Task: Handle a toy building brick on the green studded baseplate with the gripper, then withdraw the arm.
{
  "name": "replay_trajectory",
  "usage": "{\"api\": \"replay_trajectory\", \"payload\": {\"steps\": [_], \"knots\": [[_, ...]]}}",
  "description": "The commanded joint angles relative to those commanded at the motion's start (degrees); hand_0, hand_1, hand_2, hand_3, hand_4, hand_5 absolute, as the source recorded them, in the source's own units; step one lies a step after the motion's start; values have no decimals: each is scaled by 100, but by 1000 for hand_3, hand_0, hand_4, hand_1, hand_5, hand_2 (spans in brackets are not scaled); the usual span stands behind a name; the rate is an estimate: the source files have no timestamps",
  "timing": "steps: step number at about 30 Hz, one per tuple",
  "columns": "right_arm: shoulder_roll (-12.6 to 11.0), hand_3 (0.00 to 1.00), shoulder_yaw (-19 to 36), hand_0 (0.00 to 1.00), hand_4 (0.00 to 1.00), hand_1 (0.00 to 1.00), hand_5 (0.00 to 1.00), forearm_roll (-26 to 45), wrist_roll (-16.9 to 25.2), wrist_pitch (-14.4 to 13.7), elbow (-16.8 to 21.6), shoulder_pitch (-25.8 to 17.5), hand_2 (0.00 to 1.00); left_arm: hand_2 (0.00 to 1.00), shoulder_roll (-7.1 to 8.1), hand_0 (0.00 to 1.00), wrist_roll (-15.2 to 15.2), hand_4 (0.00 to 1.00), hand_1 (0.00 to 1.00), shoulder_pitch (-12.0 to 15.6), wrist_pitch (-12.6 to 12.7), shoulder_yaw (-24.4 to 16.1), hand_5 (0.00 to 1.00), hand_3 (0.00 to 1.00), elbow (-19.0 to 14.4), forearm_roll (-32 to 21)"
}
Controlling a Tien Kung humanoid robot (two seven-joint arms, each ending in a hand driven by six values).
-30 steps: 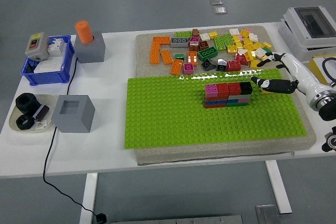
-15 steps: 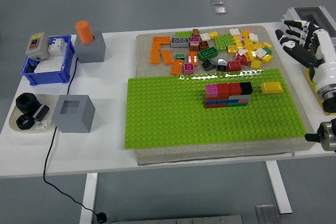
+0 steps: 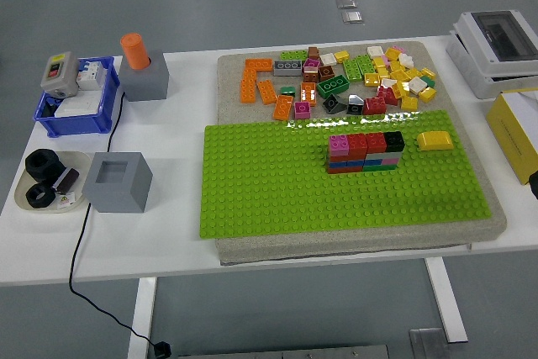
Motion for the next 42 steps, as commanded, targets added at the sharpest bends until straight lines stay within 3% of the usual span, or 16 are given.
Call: {"api": "replay_trajectory", "payload": {"steps": [2,3,8,14,15,20,21,25,27,34,42], "knots": [[-21,643,-66,511,754,583,343,415,31,137,-23,51,651,665,-7,757,3,763,702,8,6,-2,544,748,-1,-2],[-27,636,-98,510,760,585,405,621,18,191,-31,74,653,664,-9,756,1,762,700,11,9,1,542,750,-1,-9],[-128,636,-509,510,760,585,405,1588,-191,392,-23,297,653,664,-21,756,0,762,700,27,24,9,542,750,-2,-25],[-180,632,-1100,521,758,595,438,2280,-580,416,9,586,662,663,-25,753,-22,757,699,1,20,4,540,752,6,-9],[-190,635,-1222,555,768,627,495,2204,-690,370,8,636,679,663,-26,753,-26,755,698,-3,20,3,540,752,6,-9],[-254,635,-1779,555,768,627,495,1614,-1074,65,-145,787,679,663,-40,753,-46,755,698,-9,40,11,540,752,3,-35],[-258,640,-1938,583,735,652,452,1410,-1114,-57,-216,796,694,661,-42,752,-68,753,698,-9,62,12,541,750,2,-49],[-235,640,-2242,583,735,652,452,842,-1120,-404,-404,802,694,661,-39,752,-115,753,698,4,129,-17,541,750,-4,-48],[-210,626,-2397,579,724,636,401,487,-1062,-593,-576,830,684,654,-36,744,-130,751,690,17,165,-36,540,739,-10,-40],[-151,610,-2637,562,735,624,439,-366,-636,-826,-823,814,674,653,-53,742,-172,749,689,71,188,51,540,735,-18,-190],[-142,585,-2610,536,732,607,466,-363,-257,-843,-833,681,658,650,-55,741,-187,748,687,139,204,112,541,736,-19,-298]]}}
